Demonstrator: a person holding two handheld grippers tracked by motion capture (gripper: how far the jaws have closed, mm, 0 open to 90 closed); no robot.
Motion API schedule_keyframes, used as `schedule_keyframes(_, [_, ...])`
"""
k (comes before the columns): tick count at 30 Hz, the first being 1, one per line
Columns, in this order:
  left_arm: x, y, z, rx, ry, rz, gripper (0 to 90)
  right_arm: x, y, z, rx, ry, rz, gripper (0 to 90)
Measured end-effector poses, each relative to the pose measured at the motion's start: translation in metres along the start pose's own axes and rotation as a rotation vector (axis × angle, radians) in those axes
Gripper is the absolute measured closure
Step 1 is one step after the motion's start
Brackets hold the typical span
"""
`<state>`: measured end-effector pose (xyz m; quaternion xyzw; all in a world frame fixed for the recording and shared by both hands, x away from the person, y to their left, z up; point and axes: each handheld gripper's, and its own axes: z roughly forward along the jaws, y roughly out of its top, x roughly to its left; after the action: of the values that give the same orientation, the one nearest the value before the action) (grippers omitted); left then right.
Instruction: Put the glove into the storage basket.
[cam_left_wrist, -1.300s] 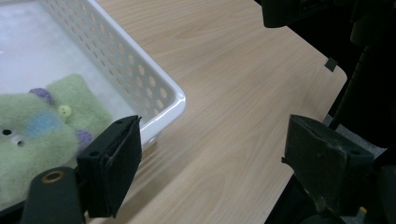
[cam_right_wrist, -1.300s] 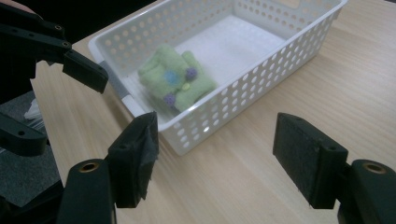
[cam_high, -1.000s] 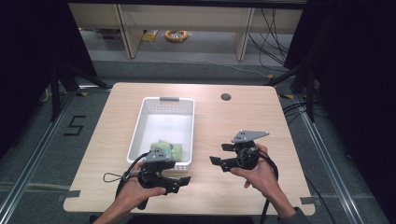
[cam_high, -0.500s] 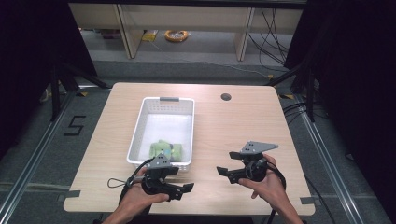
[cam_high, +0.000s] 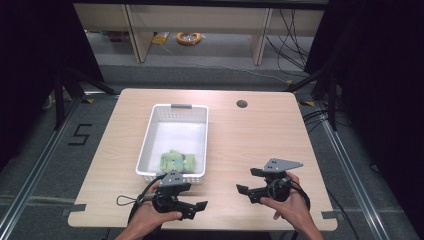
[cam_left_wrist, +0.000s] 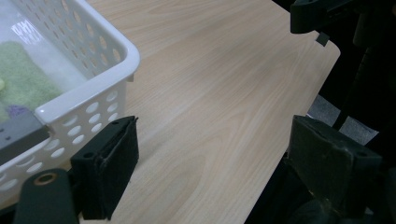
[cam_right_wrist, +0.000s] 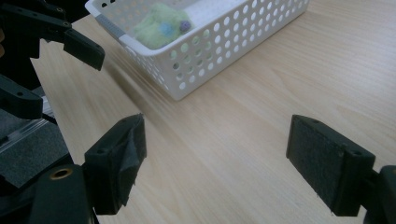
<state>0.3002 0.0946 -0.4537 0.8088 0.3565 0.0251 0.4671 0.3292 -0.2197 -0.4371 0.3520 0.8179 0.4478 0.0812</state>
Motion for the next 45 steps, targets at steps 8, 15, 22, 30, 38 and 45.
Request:
schedule_keyframes(8, [0.001,-0.008,0.0,-0.005,0.002,0.013,15.8,0.001,-0.012,-0.001,-0.002,0.017,-0.013,19.2])
schedule_keyframes(15, [-0.003,-0.019,0.004,0.003,0.022,0.015,15.8,0.003,-0.025,-0.002,-0.001,0.024,0.0,17.4])
schedule_keyframes(22, [-0.001,-0.029,0.005,0.021,0.02,0.031,15.8,0.004,-0.039,-0.002,-0.006,0.043,0.008,16.9])
schedule_keyframes(30, [-0.004,-0.047,0.011,0.05,0.038,0.03,15.8,0.008,-0.052,-0.003,0.011,0.036,0.028,16.5])
schedule_keyframes(38, [-0.003,-0.056,0.009,0.073,0.07,0.068,15.8,0.013,-0.065,-0.001,0.054,0.007,-0.024,16.5])
schedule_keyframes(45, [-0.008,-0.062,0.008,0.073,0.058,0.043,15.8,0.016,-0.077,0.001,0.11,0.009,-0.028,16.5])
